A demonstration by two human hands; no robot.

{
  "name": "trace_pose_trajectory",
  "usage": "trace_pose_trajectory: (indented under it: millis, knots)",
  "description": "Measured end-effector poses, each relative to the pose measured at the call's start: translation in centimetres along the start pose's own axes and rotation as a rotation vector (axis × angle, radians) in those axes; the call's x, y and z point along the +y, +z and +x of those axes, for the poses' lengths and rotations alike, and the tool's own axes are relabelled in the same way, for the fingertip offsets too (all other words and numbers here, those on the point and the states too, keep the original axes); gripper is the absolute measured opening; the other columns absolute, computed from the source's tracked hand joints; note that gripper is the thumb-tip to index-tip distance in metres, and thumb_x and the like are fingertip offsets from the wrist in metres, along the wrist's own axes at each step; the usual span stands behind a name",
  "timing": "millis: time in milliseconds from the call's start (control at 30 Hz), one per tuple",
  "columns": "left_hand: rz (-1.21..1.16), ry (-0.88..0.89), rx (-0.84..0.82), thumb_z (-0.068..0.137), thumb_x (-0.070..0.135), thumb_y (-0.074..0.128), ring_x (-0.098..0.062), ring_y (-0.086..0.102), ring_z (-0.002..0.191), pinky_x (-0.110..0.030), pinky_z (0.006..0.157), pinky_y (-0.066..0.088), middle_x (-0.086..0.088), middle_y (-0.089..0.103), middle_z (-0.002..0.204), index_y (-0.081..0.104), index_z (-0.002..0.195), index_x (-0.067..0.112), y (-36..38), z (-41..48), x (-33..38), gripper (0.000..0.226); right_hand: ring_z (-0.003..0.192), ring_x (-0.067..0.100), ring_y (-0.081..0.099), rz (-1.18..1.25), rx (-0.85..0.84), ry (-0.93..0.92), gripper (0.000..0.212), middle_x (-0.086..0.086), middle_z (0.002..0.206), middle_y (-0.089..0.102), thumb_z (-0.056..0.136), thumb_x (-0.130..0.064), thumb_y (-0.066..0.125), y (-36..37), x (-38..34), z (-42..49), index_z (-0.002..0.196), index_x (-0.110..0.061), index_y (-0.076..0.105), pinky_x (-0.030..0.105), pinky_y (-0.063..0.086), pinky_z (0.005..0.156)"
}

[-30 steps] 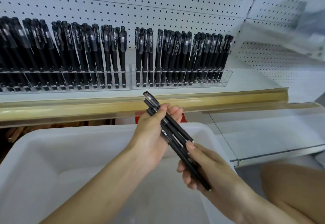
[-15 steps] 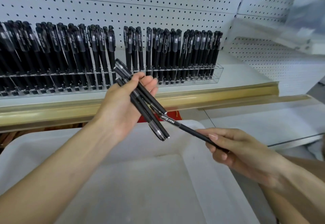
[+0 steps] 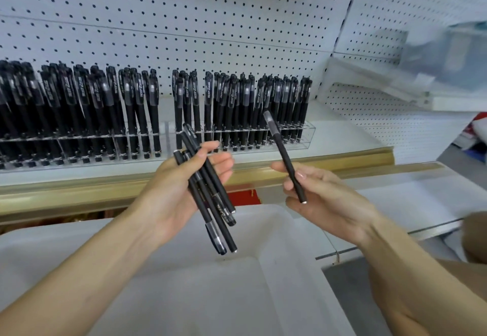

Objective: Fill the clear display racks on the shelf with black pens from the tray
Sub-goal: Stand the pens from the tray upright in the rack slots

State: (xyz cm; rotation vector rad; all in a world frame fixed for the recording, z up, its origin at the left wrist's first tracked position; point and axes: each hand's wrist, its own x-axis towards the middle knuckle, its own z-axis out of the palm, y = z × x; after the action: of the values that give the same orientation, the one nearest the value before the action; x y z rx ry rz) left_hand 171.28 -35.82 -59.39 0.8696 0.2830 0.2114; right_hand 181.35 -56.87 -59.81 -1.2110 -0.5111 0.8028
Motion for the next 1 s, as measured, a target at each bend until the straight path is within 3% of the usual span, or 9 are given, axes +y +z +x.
trace_pose_trajectory:
  millis: [100, 233, 367, 467, 600, 667, 733, 900, 1000]
  knots:
    - [0.035, 0.008, -0.015, 0.098, 0.011, 0.046, -0.022, 0.071, 0.094, -0.030, 0.071, 0.059, -0.014, 0.073, 0.102, 0.065, 0.115, 0.007, 0.0, 0.0, 0.3, 0.025, 0.060, 0.008, 0.051, -0.108, 0.037, -0.016, 0.015, 0.007, 0.078, 0.068, 0.082, -0.017, 0.062, 0.4, -0.9, 1.5, 0.094, -0.010, 0.067, 0.018, 0.044, 0.060]
    - [0.052, 0.032, -0.023, 0.097, 0.011, 0.047, -0.024, 0.071, 0.094, -0.031, 0.072, 0.059, -0.016, 0.073, 0.102, 0.064, 0.115, 0.007, -0.1, 0.1, 0.3, 0.025, 0.064, 0.018, 0.061, -0.561, 0.194, -0.056, 0.007, 0.016, 0.084, 0.070, 0.099, -0.012, 0.047, -0.5, -2.8, 3.9, 0.096, -0.006, 0.049, 0.025, 0.050, 0.059]
    - [0.054, 0.022, -0.022, 0.097, 0.011, 0.046, -0.024, 0.071, 0.094, -0.032, 0.074, 0.060, -0.015, 0.073, 0.102, 0.063, 0.116, 0.007, -0.1, 0.2, 0.2, 0.026, 0.057, 0.009, 0.061, -0.823, 0.272, -0.136, 0.022, 0.010, 0.079, 0.062, 0.102, -0.017, 0.042, -0.9, -4.5, 5.8, 0.087, -0.008, 0.056, 0.019, 0.047, 0.054]
    - [0.046, 0.028, -0.017, 0.097, 0.011, 0.047, -0.023, 0.072, 0.093, -0.032, 0.075, 0.059, -0.015, 0.073, 0.101, 0.063, 0.115, 0.007, 0.4, 0.3, 0.2, 0.025, 0.059, 0.007, 0.061, -0.929, 0.309, -0.180, 0.014, 0.016, 0.089, 0.063, 0.098, -0.012, 0.050, -1.0, -5.5, 6.8, 0.100, -0.004, 0.061, 0.016, 0.047, 0.055]
    - [0.052, 0.034, -0.025, 0.098, 0.012, 0.046, -0.024, 0.072, 0.093, -0.033, 0.076, 0.059, -0.015, 0.073, 0.100, 0.063, 0.116, 0.007, 0.6, 0.3, 0.1, 0.025, 0.053, 0.014, 0.064, -0.898, 0.358, -0.172, 0.067, 0.007, 0.065, 0.061, 0.090, -0.002, 0.063, -1.1, -6.5, 8.0, 0.143, -0.008, 0.022, 0.020, 0.050, 0.052]
    - [0.063, 0.033, -0.024, 0.098, 0.011, 0.045, -0.024, 0.072, 0.092, -0.032, 0.075, 0.059, -0.016, 0.073, 0.100, 0.063, 0.115, 0.007, 0.6, 0.3, 0.1, 0.025, 0.053, 0.020, 0.066, -0.921, 0.333, -0.143, 0.095, 0.004, 0.053, 0.062, 0.087, 0.001, 0.066, -1.2, -7.0, 8.5, 0.150, -0.021, -0.002, 0.025, 0.053, 0.054]
    - [0.063, 0.033, -0.018, 0.098, 0.011, 0.045, -0.024, 0.072, 0.092, -0.032, 0.075, 0.059, -0.015, 0.073, 0.100, 0.063, 0.116, 0.007, 0.5, 0.4, 0.2, 0.026, 0.057, 0.025, 0.068, -0.975, 0.312, -0.103, 0.103, 0.004, 0.051, 0.064, 0.087, 0.001, 0.066, -1.1, -7.6, 8.8, 0.150, -0.029, -0.010, 0.031, 0.056, 0.059]
    - [0.050, 0.032, -0.011, 0.099, 0.011, 0.044, -0.023, 0.072, 0.092, -0.030, 0.072, 0.060, -0.015, 0.073, 0.100, 0.063, 0.115, 0.006, 0.0, 0.4, 0.2, 0.026, 0.051, 0.022, 0.064, -0.947, 0.399, -0.180, 0.067, 0.008, 0.057, 0.062, 0.090, 0.002, 0.059, -0.8, -8.7, 9.2, 0.143, -0.018, 0.023, 0.027, 0.053, 0.053]
    - [0.052, 0.027, -0.012, 0.099, 0.011, 0.044, -0.024, 0.072, 0.092, -0.029, 0.071, 0.060, -0.015, 0.073, 0.100, 0.063, 0.116, 0.006, -0.1, 0.4, 0.3, 0.026, 0.053, 0.019, 0.066, -0.920, 0.481, -0.340, 0.046, 0.002, 0.052, 0.064, 0.091, -0.005, 0.062, -1.3, -9.0, 9.3, 0.129, -0.013, 0.038, 0.032, 0.057, 0.062]
